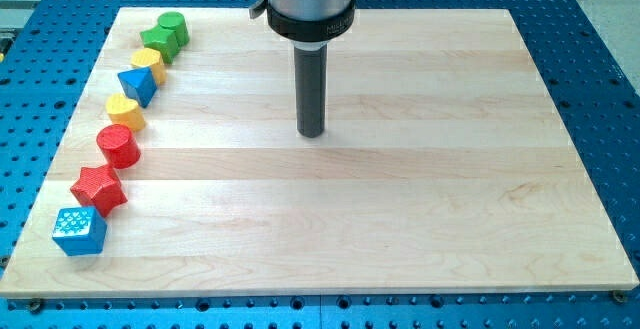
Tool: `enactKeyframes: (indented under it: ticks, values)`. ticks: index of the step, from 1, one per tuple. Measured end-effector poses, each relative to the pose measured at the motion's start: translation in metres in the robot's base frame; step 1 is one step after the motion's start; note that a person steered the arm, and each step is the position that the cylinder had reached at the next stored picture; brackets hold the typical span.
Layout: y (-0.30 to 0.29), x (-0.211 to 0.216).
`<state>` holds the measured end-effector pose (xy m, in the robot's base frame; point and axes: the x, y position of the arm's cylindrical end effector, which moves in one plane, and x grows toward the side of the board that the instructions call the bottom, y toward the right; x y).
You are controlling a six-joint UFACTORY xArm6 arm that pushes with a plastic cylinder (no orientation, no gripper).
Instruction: Separate green blocks from vertical line
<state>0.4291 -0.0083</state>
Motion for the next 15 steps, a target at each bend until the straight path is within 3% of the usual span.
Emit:
enactKeyframes:
  ticks: [3,5,6,7,8,9,10,11,13,14,15]
  values:
    - [0.002,0.006]
    - [-0.070,-0.033]
    - [-0.064,-0.108]
    - [-0.105,-0.184]
    - [-0.187,-0.228]
    - [-0.246,-0.225]
    - [-0.225,-0.167]
    - [-0.145,-0.155]
    - [-0.238,-0.199]
    - [-0.172,-0.201]
    - [-0.093,-0.141]
